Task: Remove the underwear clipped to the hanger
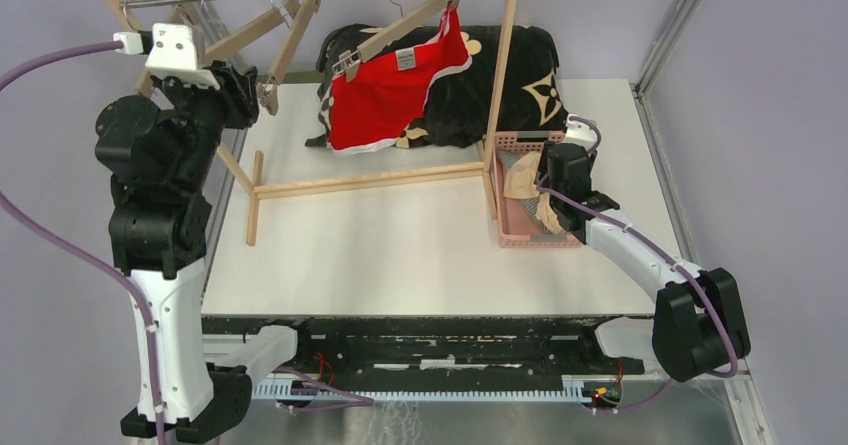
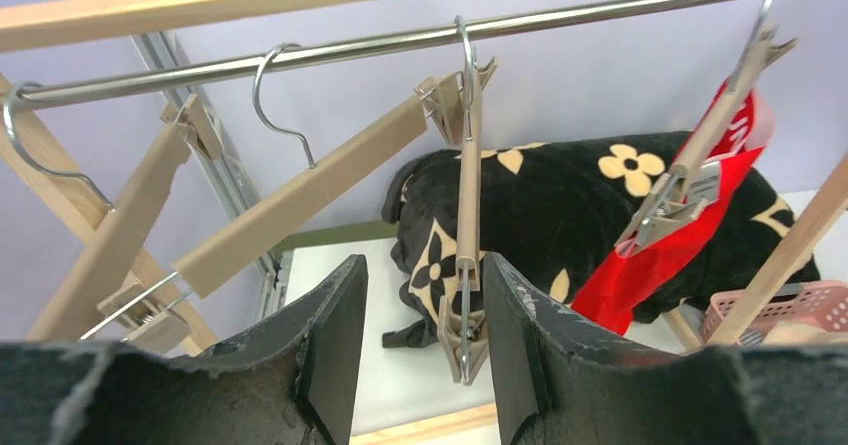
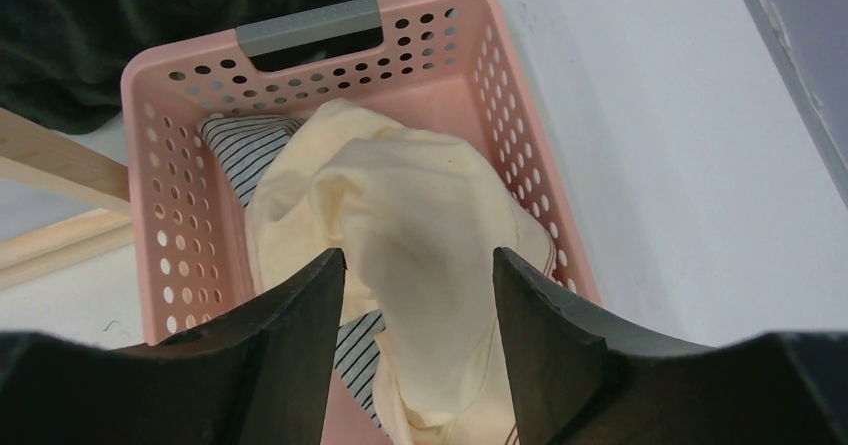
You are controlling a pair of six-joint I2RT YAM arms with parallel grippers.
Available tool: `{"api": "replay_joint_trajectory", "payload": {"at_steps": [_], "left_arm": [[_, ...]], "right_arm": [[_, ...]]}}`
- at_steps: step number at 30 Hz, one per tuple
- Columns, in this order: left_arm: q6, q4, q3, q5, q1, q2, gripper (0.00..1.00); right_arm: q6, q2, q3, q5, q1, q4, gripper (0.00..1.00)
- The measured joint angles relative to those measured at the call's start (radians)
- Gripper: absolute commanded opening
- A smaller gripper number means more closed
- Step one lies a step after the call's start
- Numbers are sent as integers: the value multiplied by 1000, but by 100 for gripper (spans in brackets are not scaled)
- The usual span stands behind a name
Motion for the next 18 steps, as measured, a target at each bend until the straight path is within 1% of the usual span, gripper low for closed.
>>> {"api": "replay_joint_trajectory", "payload": {"at_steps": [6, 12, 18], "left_arm": [[-43, 14, 0, 94, 0, -50, 51], [-93, 50, 2, 244, 0, -42, 51], [-143, 121, -17, 394, 0, 29, 50]], "right_arm": [[-1, 14, 0, -67, 0, 3, 61], [-2, 10, -1, -183, 0, 5, 61], [-15, -101, -31, -245, 0, 11, 59]]}}
